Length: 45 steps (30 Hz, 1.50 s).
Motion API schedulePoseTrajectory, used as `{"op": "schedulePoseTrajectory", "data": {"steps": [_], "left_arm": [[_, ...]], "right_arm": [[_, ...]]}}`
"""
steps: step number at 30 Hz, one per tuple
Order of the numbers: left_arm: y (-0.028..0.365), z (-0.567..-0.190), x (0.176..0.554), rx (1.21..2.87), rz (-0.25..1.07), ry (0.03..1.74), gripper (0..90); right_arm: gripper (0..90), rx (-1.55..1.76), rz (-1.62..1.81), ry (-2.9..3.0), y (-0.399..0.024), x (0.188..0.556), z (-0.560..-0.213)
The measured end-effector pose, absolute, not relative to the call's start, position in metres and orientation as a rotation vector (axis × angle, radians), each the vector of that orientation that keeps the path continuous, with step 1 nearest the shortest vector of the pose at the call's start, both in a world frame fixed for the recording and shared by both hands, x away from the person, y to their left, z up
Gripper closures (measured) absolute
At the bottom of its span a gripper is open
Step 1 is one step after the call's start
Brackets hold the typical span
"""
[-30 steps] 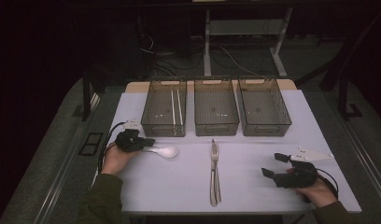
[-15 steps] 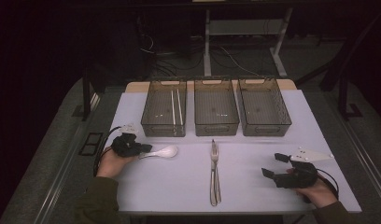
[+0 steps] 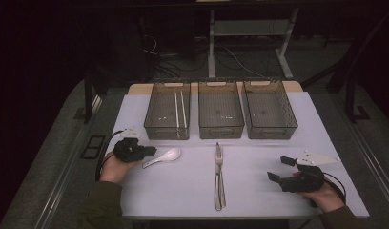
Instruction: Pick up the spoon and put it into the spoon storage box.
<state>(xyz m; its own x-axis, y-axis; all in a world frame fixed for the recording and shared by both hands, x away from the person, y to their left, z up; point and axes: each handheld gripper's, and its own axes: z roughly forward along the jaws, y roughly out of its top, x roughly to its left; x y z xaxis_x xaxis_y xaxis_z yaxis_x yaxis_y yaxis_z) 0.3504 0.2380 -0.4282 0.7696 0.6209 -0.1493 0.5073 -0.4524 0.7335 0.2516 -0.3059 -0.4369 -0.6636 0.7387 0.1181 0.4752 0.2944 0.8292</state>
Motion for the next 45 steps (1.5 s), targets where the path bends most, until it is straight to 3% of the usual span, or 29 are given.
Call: {"op": "schedulePoseTrajectory", "data": {"steps": [5,15,45], "left_arm": [[0.232,-0.424,0.348,2.098,0.189,0.831,65.3],[0.211,-0.430,0.348,2.150,0.154,0.767,52.7],[0.198,-0.445,0.348,2.269,0.130,0.714,61.2]], "right_arm": [[18.2,1.099,1.306,2.282,-0.305,0.252,-0.437],[18.2,1.098,1.301,2.286,-0.305,0.252,-0.437],[18.2,1.098,1.298,2.282,-0.305,0.252,-0.437]]}}
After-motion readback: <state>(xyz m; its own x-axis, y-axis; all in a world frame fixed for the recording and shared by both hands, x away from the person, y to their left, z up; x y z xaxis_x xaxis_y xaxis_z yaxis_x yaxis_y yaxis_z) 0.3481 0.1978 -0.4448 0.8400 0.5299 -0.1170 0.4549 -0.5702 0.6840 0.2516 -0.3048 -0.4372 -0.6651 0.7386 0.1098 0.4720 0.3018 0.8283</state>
